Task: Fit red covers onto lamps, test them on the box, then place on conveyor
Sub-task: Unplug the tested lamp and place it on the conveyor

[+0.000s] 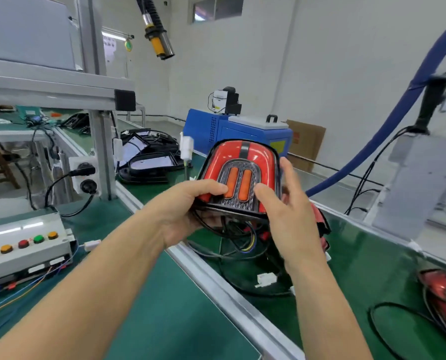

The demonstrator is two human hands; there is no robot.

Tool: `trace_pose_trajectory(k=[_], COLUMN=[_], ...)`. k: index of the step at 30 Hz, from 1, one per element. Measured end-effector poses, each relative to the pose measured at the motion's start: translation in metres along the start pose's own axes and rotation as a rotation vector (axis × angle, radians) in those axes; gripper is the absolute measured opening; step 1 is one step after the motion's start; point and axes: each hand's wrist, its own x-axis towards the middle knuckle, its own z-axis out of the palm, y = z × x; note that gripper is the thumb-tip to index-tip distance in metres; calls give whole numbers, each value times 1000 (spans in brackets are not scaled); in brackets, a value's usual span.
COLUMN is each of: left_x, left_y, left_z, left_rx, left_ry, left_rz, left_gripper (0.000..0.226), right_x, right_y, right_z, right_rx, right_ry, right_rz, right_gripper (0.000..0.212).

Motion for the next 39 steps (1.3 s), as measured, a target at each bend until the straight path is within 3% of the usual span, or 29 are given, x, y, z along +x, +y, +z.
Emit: trace_pose_trajectory(k=[5, 10, 17, 19, 23, 29, 34, 39], left_x=[39, 68, 80, 82, 86, 89, 86, 87], left_y=[12, 12, -3, -5, -10, -19, -32, -50], left_z=[49, 77, 85, 86, 88, 87, 85, 83], left_rx=[50, -57, -70, 20, 278, 572, 922, 1291], left_ry=[-20, 62, 65, 98, 209, 334, 410, 347], left_rz=[-111, -142, -96, -89, -73, -11, 113, 368], left_gripper=[6, 20, 23, 29, 80, 107, 103, 69], right_x=[35, 59, 86, 95, 104, 104, 94, 79], right_y=[6, 22, 41, 44, 49, 44, 44, 43], right_z=[-35, -56, -68, -70, -67, -65, -66, -56], right_rx=[-168, -189, -245, -283, -421, -721, -915, -1000], right_ry=[106, 195, 302, 324, 201, 29, 40, 36], right_rz=[5, 123, 299, 342, 440, 417, 297, 44], right_gripper=[40, 27, 17, 20, 45, 57, 61, 50])
